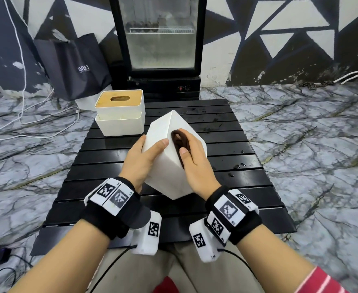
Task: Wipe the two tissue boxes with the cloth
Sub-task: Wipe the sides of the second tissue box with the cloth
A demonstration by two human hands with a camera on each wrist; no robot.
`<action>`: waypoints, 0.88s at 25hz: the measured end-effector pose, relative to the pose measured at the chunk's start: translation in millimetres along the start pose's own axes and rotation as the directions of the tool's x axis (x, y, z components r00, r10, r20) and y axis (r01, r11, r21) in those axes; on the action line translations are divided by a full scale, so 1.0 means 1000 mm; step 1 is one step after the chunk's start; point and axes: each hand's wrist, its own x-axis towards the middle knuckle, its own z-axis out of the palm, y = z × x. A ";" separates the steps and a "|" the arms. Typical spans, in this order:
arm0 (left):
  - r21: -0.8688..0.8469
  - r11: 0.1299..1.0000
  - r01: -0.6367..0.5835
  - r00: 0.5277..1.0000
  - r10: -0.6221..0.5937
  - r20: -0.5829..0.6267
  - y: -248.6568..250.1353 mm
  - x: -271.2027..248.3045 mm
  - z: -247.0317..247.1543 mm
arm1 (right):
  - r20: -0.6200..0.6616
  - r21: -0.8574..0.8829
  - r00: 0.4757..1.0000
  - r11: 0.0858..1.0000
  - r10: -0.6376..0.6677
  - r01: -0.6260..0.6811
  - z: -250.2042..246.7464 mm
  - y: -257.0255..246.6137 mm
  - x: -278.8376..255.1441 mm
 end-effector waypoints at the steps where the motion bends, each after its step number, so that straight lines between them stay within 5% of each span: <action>1: -0.001 1.000 -0.001 1.000 0.001 -0.007 -0.001 0.000 0.000 | -0.020 0.007 1.000 1.000 0.019 -0.019 -0.001 0.002 -0.003; 8: 0.033 0.999 -0.017 1.000 0.017 0.015 0.004 -0.001 0.005 | -0.009 0.016 0.997 0.997 -0.074 0.074 0.005 -0.010 0.003; 22: 0.111 0.994 -0.019 0.999 0.024 -0.039 0.003 0.005 0.012 | 0.035 -0.043 0.993 0.993 0.110 -0.108 -0.020 -0.008 0.033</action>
